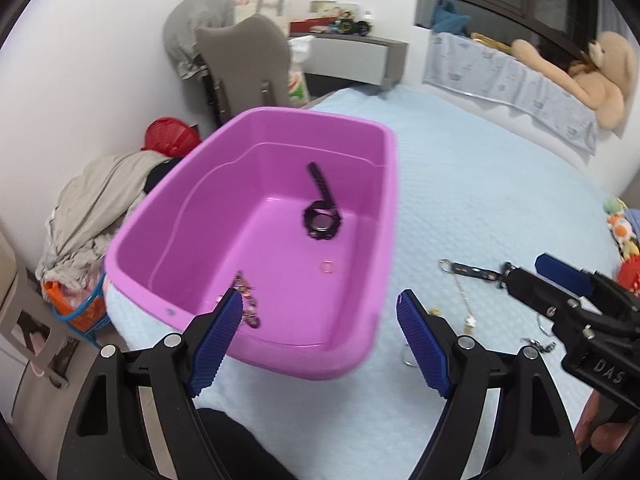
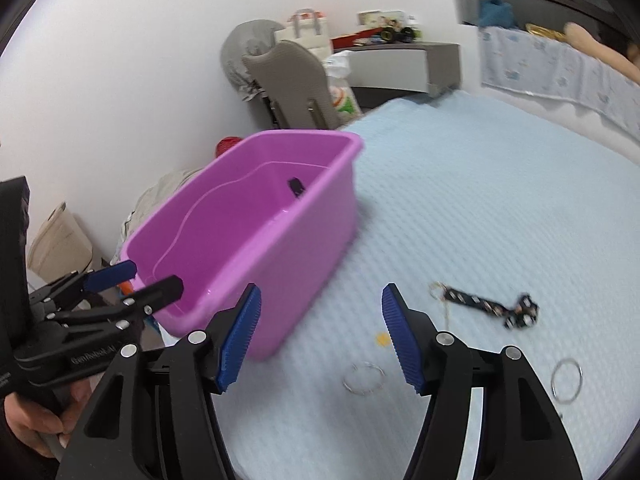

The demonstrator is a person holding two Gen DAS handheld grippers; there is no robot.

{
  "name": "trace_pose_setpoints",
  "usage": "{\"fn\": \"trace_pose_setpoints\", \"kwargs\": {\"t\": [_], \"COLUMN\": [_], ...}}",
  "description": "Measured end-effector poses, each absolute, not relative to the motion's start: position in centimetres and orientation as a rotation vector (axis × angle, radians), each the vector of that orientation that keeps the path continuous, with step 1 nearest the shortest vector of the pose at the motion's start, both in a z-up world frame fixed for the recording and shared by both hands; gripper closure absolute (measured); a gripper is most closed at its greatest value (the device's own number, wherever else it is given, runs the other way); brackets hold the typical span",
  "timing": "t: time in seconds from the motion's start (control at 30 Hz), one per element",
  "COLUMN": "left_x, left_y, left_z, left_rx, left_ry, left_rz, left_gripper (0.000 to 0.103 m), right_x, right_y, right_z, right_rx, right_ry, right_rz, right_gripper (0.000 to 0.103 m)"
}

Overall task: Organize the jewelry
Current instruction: 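Move the right tool to the green keychain while the left tool approaches the silver bangle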

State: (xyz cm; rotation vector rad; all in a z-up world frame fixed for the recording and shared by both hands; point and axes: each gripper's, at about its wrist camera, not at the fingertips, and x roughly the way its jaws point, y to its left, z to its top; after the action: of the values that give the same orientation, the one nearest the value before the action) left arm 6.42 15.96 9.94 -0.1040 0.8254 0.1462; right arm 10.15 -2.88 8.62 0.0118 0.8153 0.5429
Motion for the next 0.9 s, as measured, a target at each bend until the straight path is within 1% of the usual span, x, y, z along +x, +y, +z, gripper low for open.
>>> {"fn": "trace_pose_setpoints", "kwargs": {"t": [0.47,0.73,0.9], "left_x": [4.7,4.1,4.0], "left_y": [7.6,4.2,3.7], "left_z": [7.6,3.7,1.5], "left_rx": [-0.060,-0.048,-0.044], "left_ry": [0.828,0.879,0.903], "left_rz": [-0.037,-0.108,-0.110], "left_gripper": [0.025,0.025,0.025], "right_x": [3.6,0.2,-0.6], "right_y": [-14.5,-20.4,-22.4], "right_z": [5.1,0.7,-1.5], "right_rx": [0.091,0.135,0.157], "right_ry": [0.824,0.886,0.909], "right_rz": [0.346,0.211,0.163], "right_gripper": [0.043,0.042,0.041]}}
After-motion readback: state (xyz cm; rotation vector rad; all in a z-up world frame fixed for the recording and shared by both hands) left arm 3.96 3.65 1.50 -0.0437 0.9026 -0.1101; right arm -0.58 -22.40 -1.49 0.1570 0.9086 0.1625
